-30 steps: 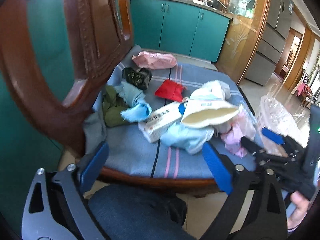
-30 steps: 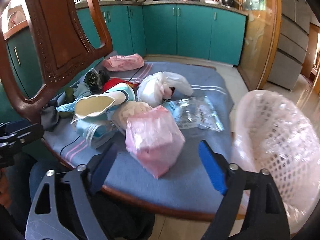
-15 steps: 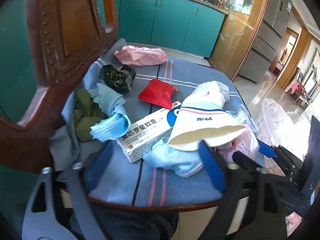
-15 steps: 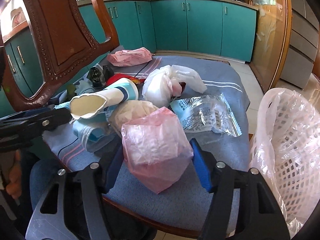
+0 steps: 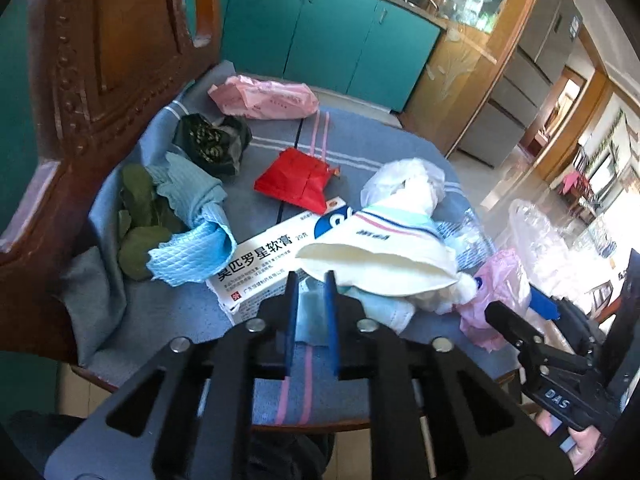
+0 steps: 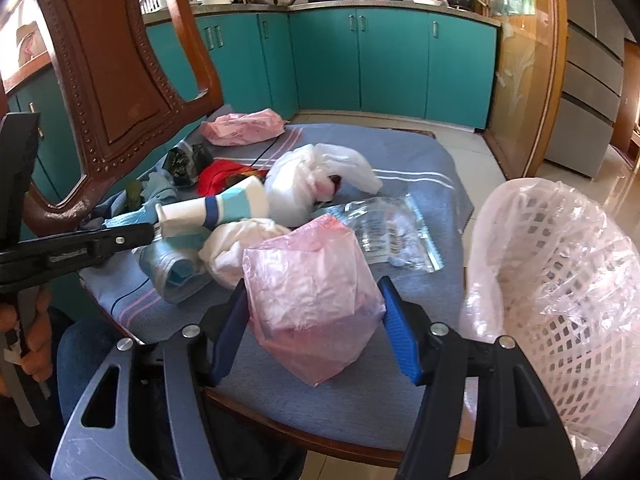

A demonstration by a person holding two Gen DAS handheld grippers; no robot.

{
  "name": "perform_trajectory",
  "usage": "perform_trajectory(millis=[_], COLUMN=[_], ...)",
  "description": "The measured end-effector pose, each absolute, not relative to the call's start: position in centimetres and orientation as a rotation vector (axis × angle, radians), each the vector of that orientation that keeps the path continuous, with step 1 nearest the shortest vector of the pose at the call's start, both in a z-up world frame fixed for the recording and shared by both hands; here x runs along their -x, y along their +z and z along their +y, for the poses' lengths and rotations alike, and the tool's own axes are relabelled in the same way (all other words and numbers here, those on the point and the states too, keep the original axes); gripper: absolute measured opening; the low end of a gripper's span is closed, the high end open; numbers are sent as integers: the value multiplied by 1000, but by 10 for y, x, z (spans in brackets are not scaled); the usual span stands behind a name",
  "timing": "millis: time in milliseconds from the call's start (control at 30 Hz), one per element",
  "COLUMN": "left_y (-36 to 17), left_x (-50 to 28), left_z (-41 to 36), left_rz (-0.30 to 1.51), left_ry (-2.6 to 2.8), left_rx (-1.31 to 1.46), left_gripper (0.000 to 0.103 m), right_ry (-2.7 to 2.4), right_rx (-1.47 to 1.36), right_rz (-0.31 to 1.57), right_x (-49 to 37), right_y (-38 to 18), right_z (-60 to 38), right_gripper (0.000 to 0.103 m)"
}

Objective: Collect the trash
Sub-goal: 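Grasp the pink plastic bag with the right tool while the left tool grasps the white paper cup, then carry the pink bag and paper cup over the wastebasket and open both tools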

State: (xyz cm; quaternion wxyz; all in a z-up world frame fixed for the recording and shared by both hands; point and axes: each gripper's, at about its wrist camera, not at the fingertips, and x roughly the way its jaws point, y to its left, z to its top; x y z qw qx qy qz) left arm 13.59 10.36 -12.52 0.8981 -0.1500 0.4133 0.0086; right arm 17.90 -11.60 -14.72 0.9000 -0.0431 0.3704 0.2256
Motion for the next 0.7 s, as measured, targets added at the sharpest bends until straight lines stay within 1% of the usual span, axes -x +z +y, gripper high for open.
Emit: perform_trajectory(millis=[33,67,100,167,267,367,567,600,633,667,700], left_y=[-121,-119,-116,-113,-113,-114,-116,-118,-119,-121,-122], left_x=[-133,-130,-127,-124,-128,-134,-152,-158,-159,-162,-164], left_z=[105,106,106,103,91,77,64,64,64,64,63], left_rz=[846,836,825,814,817,827,846,852,856,866,874], left_ry=[17,20,21,-15,-48,-93,-139,-147,-153,-160,-170], left_rx=[324,333,341,354,328,315,339,357,364,369,371], left_gripper=[41,59,63,63,63,58,58,56,51,37,30], right_ry=[462,456,451,447,445,440,426,425,425,424,424], right_rx=[87,83,79,70,65,62,61,61,63,64,64], right_rz=[766,768,769,771,776,772,760,758,754,753,751], right_x=[-179,-180,-180,-179,-178,-175,-170,-169,-168,-167,-167], right_y=[-147,-146,-146,-146,-145,-143,-136,-135,-134,-133,-133], right_z=[-118,-120,-122,-124,-127,-129,-136,-137,-137,-138,-138], right_gripper=[63,63,63,63,63,63,63,63,63,63,63])
